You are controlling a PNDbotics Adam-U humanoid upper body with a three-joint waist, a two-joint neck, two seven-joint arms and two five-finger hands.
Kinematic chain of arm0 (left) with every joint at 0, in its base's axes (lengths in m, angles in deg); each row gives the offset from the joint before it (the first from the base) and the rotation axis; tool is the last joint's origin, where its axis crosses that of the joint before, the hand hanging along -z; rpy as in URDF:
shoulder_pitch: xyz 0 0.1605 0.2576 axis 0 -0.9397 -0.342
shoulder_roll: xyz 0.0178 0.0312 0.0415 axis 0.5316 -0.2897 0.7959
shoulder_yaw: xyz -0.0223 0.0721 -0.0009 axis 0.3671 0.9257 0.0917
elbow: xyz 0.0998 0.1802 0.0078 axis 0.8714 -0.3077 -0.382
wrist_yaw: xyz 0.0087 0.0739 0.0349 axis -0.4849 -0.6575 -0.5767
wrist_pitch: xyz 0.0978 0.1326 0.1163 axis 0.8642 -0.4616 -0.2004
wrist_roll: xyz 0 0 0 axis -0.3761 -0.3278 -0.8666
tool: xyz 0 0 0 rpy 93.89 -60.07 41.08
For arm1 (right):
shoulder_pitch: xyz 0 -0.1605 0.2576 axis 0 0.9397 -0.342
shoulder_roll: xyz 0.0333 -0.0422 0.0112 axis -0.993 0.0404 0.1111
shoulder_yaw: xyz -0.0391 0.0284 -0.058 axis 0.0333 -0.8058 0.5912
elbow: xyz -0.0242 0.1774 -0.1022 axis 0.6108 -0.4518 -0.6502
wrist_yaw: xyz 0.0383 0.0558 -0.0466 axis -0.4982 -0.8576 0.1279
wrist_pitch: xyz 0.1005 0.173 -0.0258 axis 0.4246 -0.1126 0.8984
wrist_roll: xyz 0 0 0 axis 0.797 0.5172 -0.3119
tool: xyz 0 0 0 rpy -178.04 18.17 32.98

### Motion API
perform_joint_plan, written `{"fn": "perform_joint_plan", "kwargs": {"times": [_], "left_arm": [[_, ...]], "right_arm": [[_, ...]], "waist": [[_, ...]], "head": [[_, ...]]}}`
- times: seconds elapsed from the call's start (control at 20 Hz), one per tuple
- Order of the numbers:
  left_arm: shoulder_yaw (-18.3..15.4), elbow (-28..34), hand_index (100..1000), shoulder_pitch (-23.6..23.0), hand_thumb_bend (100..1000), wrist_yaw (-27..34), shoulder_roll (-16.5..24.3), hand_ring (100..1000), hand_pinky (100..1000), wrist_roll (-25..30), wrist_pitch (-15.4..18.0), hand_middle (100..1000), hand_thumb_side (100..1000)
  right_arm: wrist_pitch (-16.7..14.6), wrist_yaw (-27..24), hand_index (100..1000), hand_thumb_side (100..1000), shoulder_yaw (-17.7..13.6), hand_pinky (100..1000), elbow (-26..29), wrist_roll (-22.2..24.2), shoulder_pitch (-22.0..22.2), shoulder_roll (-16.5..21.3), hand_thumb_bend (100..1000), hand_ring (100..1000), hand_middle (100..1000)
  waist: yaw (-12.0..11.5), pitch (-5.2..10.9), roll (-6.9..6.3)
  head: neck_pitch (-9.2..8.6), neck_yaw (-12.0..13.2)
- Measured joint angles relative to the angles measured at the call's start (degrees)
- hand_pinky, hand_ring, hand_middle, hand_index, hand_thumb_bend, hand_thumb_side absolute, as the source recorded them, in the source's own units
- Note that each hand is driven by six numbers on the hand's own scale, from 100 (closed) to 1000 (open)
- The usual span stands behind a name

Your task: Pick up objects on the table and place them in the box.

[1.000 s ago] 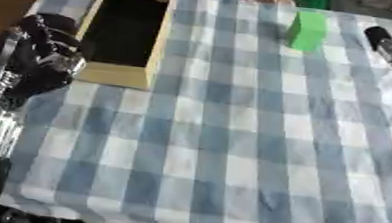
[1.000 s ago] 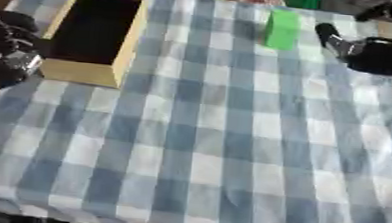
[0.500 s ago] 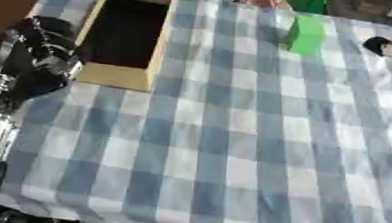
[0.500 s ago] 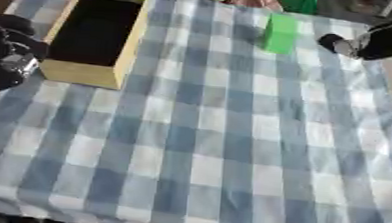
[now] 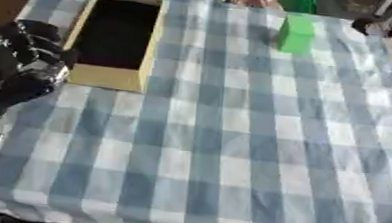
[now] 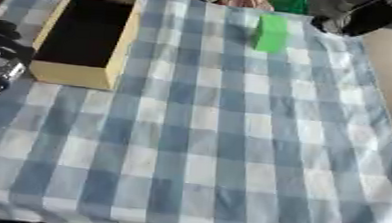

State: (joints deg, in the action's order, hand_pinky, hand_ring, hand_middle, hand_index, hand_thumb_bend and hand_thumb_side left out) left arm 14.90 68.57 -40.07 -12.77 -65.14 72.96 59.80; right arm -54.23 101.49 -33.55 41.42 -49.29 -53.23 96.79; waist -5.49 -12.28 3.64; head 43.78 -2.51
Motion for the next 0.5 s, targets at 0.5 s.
{"fn": "perform_joint_plan", "kwargs": {"times": [0.5], "left_arm": [[1.12,0.39,682,1.32,395,0.00,0.01,601,553,1.37,0.05,583,100]], "right_arm": [[-1.61,7.63,904,100,-1.14,782,-13.31,-1.31,-5.70,-5.40,454,901,829]], "waist": [[-1.75,-1.41,0.37]], "head": [[0.00,-1.24]]}}
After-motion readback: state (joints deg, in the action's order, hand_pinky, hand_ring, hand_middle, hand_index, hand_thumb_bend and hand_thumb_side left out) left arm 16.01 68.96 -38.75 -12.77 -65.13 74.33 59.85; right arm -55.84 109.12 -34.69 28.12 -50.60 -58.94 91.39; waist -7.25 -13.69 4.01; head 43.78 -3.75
